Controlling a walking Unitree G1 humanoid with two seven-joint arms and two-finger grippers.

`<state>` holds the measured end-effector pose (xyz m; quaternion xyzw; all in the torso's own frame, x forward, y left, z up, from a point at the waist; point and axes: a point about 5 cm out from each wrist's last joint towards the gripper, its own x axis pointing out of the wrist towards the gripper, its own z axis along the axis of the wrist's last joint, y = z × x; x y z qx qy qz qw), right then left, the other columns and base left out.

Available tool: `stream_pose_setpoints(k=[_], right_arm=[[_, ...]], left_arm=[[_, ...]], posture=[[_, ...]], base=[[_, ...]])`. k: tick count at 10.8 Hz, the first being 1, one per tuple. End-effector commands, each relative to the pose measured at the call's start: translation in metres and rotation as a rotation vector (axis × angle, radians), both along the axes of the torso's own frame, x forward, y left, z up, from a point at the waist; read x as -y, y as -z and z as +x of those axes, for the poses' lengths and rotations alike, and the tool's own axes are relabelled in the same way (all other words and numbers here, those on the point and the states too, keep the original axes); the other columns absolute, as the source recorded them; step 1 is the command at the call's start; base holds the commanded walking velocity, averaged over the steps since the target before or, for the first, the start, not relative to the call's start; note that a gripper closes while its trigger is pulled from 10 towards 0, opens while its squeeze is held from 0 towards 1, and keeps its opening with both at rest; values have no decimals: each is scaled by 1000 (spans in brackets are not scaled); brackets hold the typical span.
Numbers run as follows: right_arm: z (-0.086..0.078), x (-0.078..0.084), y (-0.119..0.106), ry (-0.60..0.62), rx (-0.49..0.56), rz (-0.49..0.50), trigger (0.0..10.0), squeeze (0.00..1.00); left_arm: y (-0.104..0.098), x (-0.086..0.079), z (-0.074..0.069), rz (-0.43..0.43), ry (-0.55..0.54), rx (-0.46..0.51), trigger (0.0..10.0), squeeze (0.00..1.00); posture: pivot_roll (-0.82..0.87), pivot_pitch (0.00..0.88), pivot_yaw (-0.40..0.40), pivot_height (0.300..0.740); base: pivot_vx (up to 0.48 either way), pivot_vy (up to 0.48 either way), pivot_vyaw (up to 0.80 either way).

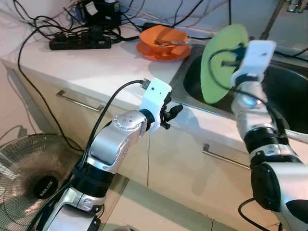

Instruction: Kitchen organization

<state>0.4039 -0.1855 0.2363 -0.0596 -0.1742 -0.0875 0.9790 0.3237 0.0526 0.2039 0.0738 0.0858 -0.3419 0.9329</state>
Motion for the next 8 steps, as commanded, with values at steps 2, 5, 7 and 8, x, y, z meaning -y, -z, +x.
stream_pose_setpoints(k=[2, 5, 7, 8], right_arm=[[3, -11, -7, -20, 20, -56, 10000, 0], [6, -22, 4, -48, -41, -96, 10000, 0], [7, -28, 16, -71, -118, -108, 10000, 0], [8, -29, 19, -73, -141, -101, 10000, 0]], left_arm=[[-1, 0, -5, 9, 1, 4, 10000, 0], [-3, 0, -8, 9, -4, 3, 10000, 0], [-2, -1, -10, 9, -7, -6, 10000, 0], [-2, -1, -10, 9, -8, -8, 10000, 0]], posture=[[163, 67, -17, 740], [169, 75, -20, 740], [177, 81, -19, 740], [178, 82, -18, 740]], base=[[0, 0, 0], [0, 0, 0], [0, 0, 0], [0, 0, 0]])
